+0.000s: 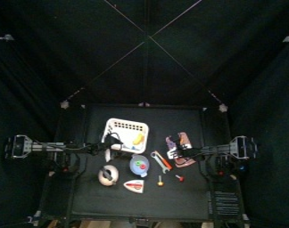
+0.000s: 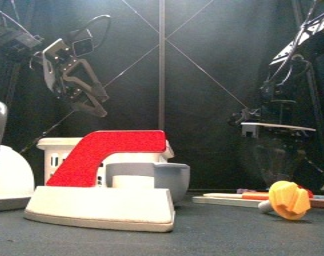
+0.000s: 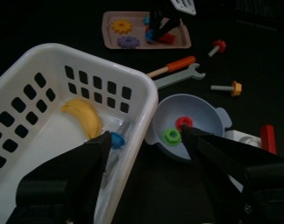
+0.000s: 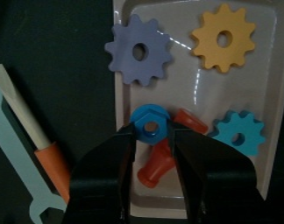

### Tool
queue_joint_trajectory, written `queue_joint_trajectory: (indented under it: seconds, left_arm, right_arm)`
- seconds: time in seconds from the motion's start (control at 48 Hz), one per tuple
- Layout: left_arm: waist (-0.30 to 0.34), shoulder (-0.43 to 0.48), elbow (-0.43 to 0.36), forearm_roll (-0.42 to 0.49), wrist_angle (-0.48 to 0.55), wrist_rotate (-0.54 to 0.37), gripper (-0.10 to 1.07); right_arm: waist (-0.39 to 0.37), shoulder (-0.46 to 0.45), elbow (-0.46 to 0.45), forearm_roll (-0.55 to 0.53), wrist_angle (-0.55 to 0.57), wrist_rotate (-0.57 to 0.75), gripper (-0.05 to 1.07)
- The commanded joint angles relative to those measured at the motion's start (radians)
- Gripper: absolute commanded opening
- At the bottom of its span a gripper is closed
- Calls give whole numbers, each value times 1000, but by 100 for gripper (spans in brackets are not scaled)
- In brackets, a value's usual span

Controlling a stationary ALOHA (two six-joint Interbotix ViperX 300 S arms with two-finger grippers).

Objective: Place blue nut on table

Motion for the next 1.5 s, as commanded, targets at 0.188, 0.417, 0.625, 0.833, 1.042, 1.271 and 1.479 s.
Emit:
queue_joint_trajectory:
  seconds: [0.188,0.417,0.625,0.833,1.042,1.271,1.479]
  left_arm:
    - [3,-3,-12,2,-3,2,97]
    - [3,-3,-14,2,-3,2,97]
    - [6,-3,-11,2,-3,2,97]
    - [6,-3,-8,-2,-3,2,97]
    - [6,-3,-3,-3,-3,0,97]
    - [6,-3,0,-9,-3,0,97]
    - [6,-3,2,-14,-3,0,97]
  right_arm:
    - [-15,-21,-80,-75,-5,0,62]
    - [-152,35,-184,-184,-121,2,62]
    - [-279,155,-238,-207,-360,2,63]
    - [-324,278,-324,-232,-420,0,63]
    - [-319,337,-382,-233,-354,0,66]
    - [-316,336,-390,-238,-296,0,77]
    - [-301,336,-400,-229,-291,2,82]
